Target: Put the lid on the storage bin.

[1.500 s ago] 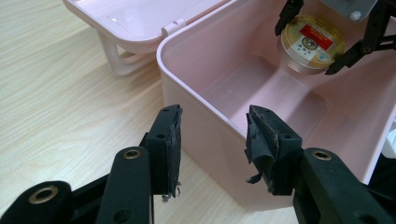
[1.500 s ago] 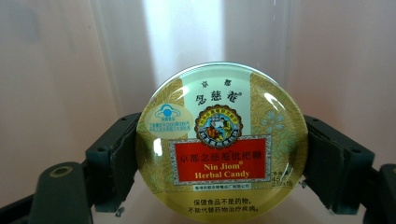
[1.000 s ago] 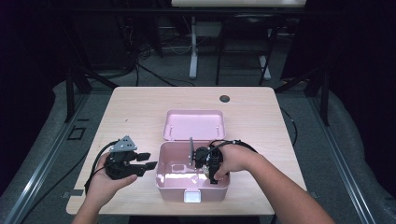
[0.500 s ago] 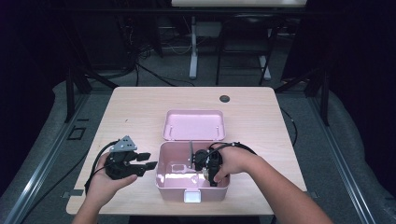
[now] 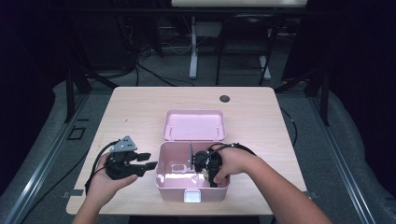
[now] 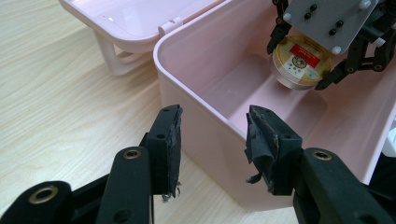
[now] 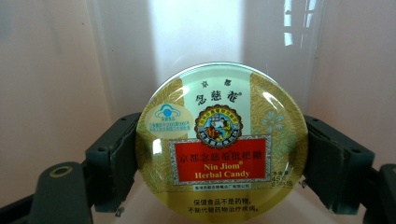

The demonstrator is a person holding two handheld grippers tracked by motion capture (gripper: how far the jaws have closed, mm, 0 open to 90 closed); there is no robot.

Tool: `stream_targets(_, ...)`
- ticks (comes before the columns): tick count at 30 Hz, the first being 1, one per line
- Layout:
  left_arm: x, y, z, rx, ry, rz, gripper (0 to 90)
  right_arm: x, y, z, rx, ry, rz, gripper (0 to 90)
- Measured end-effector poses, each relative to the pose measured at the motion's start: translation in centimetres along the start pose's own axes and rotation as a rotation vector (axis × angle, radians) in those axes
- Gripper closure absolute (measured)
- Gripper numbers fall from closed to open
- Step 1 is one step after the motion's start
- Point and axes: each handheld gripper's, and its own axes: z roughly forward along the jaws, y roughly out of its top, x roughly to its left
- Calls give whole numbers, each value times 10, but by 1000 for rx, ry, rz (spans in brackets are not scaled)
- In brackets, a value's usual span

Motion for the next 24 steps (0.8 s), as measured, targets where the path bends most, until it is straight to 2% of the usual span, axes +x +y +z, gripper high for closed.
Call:
stream_targets(14,0,0,1,1,-1,0,549,0,0,4,6,5,-7,198)
stream_targets(24,-1,0,1,-2,-2,3,549,0,-1,5,-21,19,9,198)
